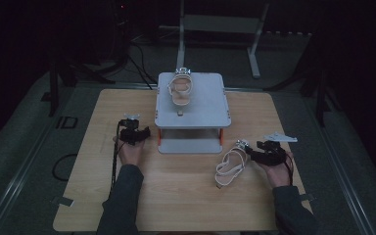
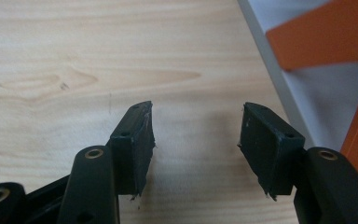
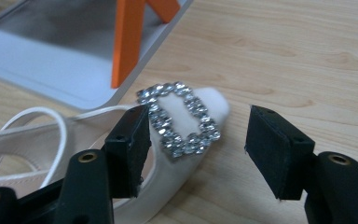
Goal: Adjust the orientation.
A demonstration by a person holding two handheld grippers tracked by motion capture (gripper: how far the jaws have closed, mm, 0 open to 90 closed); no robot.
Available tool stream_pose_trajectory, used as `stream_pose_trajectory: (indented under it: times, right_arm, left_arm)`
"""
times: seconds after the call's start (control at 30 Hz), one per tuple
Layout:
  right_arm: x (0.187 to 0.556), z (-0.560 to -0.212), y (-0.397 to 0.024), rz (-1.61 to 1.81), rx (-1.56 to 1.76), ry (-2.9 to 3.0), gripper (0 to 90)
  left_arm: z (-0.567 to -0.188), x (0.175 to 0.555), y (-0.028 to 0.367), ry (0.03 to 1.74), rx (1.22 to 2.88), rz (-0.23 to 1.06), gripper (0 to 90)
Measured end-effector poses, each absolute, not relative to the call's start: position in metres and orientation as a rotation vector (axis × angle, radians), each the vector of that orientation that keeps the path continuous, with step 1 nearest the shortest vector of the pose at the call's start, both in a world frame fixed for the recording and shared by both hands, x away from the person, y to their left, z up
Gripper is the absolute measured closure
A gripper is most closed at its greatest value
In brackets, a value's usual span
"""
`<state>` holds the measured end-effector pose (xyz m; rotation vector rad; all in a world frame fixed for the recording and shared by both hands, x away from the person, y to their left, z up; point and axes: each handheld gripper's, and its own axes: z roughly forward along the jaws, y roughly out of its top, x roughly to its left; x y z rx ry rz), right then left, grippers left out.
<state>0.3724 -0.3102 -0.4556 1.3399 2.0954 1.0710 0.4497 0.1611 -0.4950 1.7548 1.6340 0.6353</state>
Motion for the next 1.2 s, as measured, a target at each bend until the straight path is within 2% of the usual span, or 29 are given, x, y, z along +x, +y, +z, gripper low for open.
stream_pose_trajectory:
  times: [0.27,0.4,0.7,1.2]
  right_arm:
    - [0.373,-0.465,-0.302,1.014,1.328,2.152,40.4]
    - [0.374,-0.468,-0.298,0.949,1.317,2.164,43.8]
    - [0.379,-0.469,-0.301,0.946,1.326,2.185,42.2]
    - [0.417,-0.466,-0.318,0.927,1.404,2.164,39.4]
  left_arm:
    - [-0.502,0.446,0.155,1.613,1.768,0.616,42.9]
    - [-0.503,0.444,0.153,1.595,1.774,0.634,42.6]
    - [-0.505,0.443,0.152,1.589,1.771,0.654,42.4]
    - [-0.505,0.444,0.153,1.590,1.766,0.647,41.0]
